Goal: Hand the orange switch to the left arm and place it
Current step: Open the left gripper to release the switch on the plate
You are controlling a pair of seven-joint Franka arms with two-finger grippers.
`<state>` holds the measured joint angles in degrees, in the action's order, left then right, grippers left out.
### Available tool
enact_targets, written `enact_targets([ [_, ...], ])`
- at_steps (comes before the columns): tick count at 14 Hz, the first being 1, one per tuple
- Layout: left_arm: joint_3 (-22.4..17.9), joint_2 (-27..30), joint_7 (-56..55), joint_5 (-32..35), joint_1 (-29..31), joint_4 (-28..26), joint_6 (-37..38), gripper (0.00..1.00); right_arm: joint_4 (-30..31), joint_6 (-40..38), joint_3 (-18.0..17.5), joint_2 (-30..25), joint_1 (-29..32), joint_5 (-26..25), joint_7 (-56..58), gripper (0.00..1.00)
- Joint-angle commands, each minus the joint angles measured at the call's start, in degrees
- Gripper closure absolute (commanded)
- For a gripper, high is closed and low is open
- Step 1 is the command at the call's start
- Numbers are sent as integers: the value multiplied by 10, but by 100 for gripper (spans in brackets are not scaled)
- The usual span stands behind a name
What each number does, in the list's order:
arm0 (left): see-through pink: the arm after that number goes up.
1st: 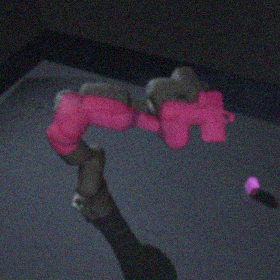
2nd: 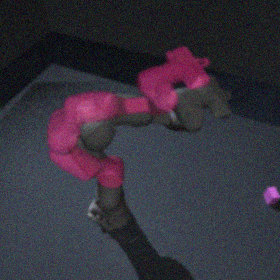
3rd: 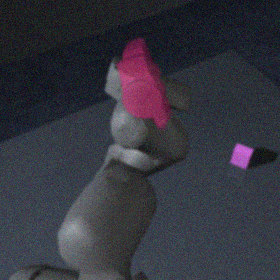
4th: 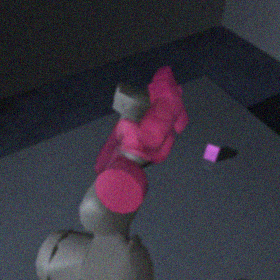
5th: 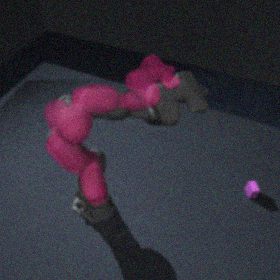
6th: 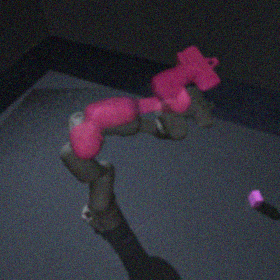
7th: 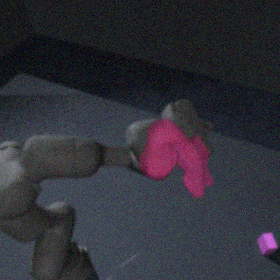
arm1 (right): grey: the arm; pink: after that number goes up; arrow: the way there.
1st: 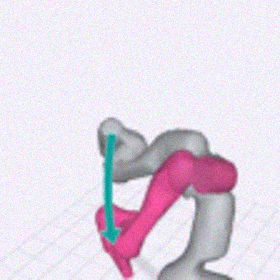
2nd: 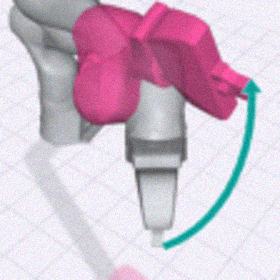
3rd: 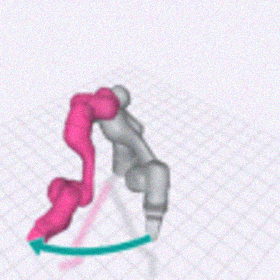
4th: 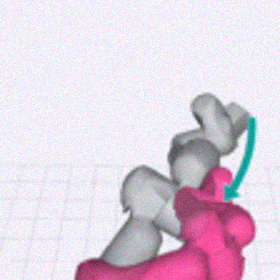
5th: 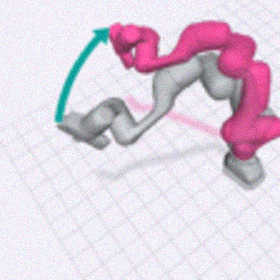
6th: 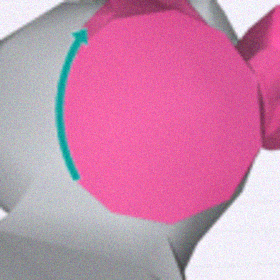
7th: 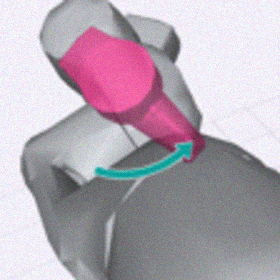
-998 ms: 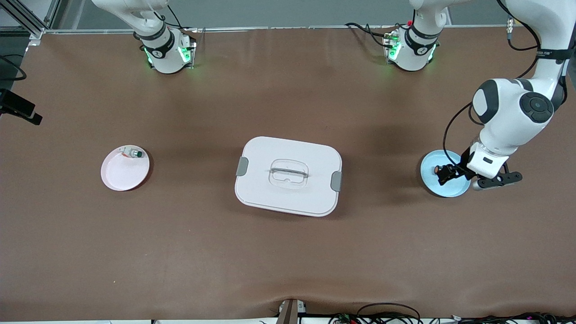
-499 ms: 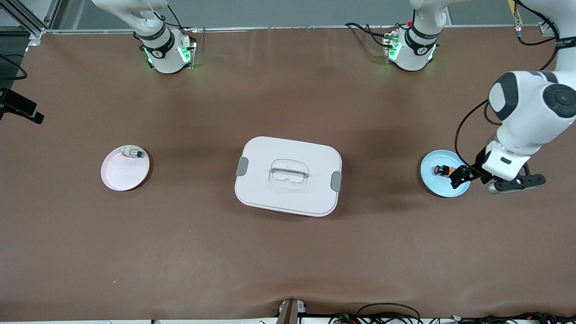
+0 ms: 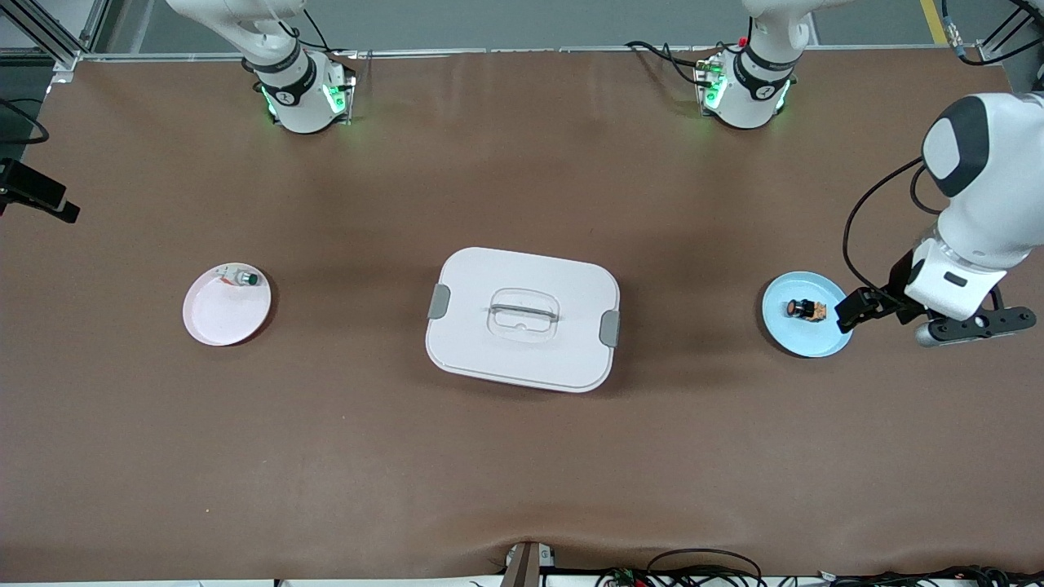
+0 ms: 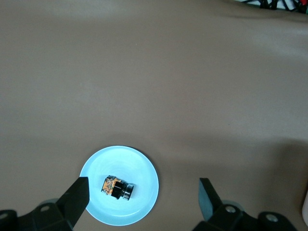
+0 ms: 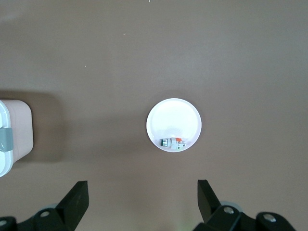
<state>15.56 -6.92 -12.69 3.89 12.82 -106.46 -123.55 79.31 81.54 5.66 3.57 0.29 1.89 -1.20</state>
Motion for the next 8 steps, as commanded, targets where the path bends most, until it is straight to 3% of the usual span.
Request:
enact_targets([
  [1,7,28,7,4,5,-1,27,0,16,-2,-5,-15,9,10,-1,0],
  [5,-3,45,7,-32,-14,16,44,0,16,-2,-5,-15,9,10,0,0],
  [8,-92,46,7,-31,-103,41,81,0,16,-3,-5,-15,18,10,30,0],
])
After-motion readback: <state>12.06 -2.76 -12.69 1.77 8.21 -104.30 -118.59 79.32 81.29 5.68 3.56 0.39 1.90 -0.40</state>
